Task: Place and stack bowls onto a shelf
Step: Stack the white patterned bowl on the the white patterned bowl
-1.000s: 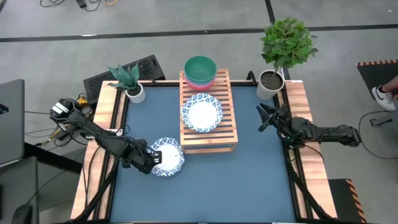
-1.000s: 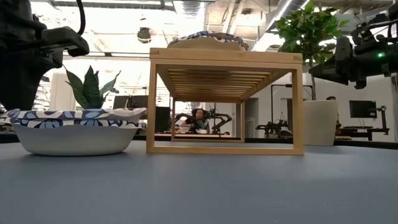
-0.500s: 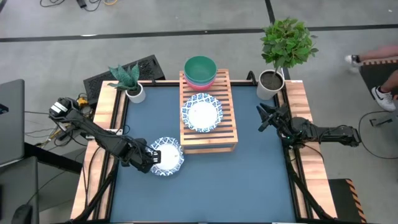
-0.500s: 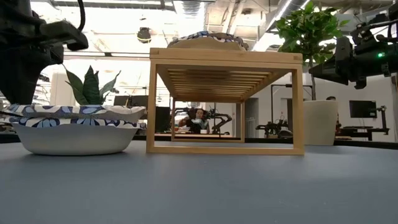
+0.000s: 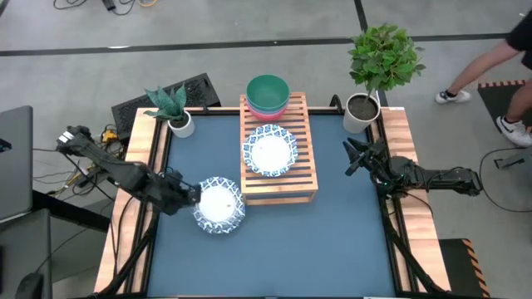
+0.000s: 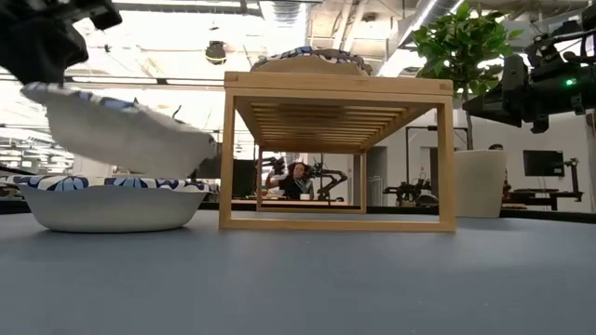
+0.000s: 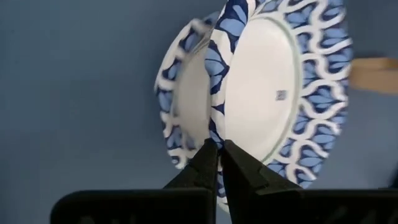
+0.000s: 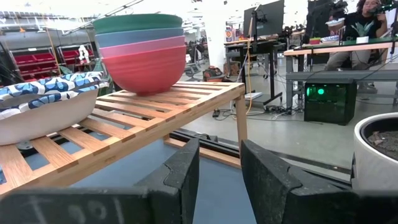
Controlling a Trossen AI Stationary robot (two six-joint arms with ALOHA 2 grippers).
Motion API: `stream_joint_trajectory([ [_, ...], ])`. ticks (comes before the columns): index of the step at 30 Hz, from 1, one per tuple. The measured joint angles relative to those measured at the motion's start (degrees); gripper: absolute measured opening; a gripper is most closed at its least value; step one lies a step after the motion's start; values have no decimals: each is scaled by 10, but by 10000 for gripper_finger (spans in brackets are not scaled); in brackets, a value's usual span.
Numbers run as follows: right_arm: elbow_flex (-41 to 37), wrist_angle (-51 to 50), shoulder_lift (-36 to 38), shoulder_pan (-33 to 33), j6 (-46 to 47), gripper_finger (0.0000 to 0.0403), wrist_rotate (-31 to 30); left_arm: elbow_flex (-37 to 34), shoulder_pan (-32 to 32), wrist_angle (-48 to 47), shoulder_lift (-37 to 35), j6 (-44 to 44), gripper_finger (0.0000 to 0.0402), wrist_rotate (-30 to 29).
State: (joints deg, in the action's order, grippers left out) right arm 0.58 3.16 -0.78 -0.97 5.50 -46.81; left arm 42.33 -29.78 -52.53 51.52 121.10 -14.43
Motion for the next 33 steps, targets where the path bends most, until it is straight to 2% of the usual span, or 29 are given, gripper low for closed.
stream_joint_trajectory([
  [9,0,0,0,0,0,143,0,0,0,-12,-121,-25,0,-84],
  [18,0,0,0,0,0,143,0,0,0,-86,-196,-33,0,-88],
  [22,0,1,0,-6,0,143,0,0,0,-129,-229,-31,0,-111],
  [26,0,2,0,-20,0,143,0,1,0,-136,-262,-51,0,-186],
  [33,0,2,0,-41,7,143,0,58,0,-128,-275,-150,0,-387],
])
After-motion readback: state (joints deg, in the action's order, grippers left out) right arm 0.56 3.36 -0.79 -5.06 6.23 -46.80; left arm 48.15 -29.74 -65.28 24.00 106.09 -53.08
